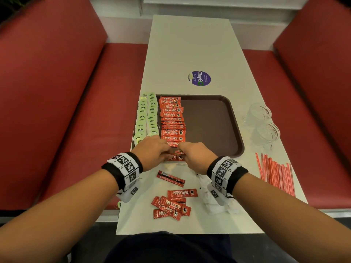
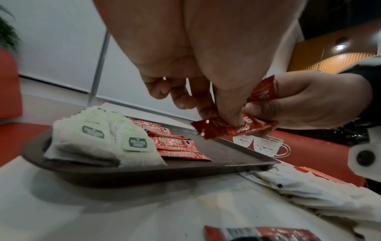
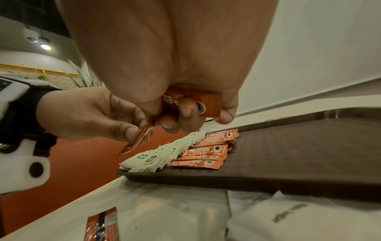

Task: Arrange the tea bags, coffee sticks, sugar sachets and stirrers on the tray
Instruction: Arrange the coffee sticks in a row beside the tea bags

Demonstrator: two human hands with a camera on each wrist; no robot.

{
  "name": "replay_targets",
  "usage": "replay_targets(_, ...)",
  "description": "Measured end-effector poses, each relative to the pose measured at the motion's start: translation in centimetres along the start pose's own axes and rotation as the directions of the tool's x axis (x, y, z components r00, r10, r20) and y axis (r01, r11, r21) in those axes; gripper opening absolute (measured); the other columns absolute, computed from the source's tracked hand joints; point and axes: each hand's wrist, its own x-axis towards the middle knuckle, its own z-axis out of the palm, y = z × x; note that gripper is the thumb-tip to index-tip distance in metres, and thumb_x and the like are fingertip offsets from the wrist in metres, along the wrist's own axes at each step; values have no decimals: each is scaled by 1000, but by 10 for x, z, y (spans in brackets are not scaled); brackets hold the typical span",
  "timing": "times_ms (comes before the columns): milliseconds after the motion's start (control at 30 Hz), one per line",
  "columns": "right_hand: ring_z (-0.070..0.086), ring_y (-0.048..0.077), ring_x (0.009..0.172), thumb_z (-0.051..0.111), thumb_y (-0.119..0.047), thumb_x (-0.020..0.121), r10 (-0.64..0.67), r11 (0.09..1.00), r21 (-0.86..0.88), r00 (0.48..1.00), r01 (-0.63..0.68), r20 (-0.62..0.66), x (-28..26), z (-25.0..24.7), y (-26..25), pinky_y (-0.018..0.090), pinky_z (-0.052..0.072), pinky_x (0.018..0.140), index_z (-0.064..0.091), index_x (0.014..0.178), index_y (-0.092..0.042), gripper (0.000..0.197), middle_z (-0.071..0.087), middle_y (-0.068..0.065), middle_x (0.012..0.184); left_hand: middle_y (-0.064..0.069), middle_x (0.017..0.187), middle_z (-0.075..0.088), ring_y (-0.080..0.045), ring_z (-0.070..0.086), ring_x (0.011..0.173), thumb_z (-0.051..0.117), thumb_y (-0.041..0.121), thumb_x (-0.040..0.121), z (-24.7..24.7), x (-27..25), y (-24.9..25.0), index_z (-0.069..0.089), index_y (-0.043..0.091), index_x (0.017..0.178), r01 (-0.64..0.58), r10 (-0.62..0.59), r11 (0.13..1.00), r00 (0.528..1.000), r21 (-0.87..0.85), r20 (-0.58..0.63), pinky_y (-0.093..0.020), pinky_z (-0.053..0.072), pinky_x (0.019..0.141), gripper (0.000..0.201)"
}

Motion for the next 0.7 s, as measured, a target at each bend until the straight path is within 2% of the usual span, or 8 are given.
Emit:
replay_targets(133, 61, 29, 84, 42, -22, 101, 115, 985, 132, 992, -108, -47, -3, -10, 2, 40, 47, 76, 43, 106, -19, 7, 63, 4, 94, 8, 103, 69, -20, 52, 95, 56, 36, 97, 2, 15, -9, 71, 27, 108, 107, -108, 992, 994, 62, 18, -38, 43, 85, 21)
replay_targets(200, 58, 22, 75, 42, -21, 100, 159, 967, 213, 985, -143, -61, -4, -15, 4, 35, 43, 65, 36, 106, -18, 9, 58, -1, 86, 7, 106, 68, -21, 52, 99, 52, 36, 99, 2, 24, -12, 70, 29, 110, 183, -190, 977, 981, 110, 51, -38, 43, 86, 21)
replay_targets(267, 54, 14, 69, 43, -18, 99, 178, 948, 278, 982, -152, -70, -5, -20, 6, 29, 35, 56, 34, 103, -17, 10, 54, -3, 81, 6, 108, 68, -22, 53, 102, 51, 37, 100, 4, 33, -11, 69, 31, 112, 199, -218, 964, 971, 176, 98, -38, 41, 85, 23)
replay_targets(433, 53, 16, 66, 42, -15, 99, 228, 935, 289, 972, -205, -48, -5, -21, 12, 30, 36, 56, 38, 98, -16, 4, 57, 3, 81, 5, 106, 69, -22, 56, 106, 55, 41, 97, 14, 55, 0, 70, 36, 112, 218, -261, 949, 948, 226, 184, -38, 42, 91, 22)
replay_targets(600, 53, 18, 65, 44, -17, 96, 263, 918, 314, 965, -243, -21, -7, -17, 21, 31, 37, 55, 34, 102, -15, 11, 57, 5, 80, 9, 96, 70, -18, 57, 103, 60, 33, 95, 18, 67, -1, 72, 33, 106, 293, -331, 932, 926, 212, 179, -34, 37, 84, 16)
replay_targets(700, 51, 17, 65, 43, -18, 97, 254, 919, 314, 967, -239, -7, -5, -16, 25, 31, 36, 56, 34, 97, -17, 9, 55, 4, 79, 6, 99, 69, -21, 57, 105, 63, 42, 90, 19, 67, -2, 70, 33, 104, 275, -310, 939, 936, 205, 164, -37, 42, 88, 18)
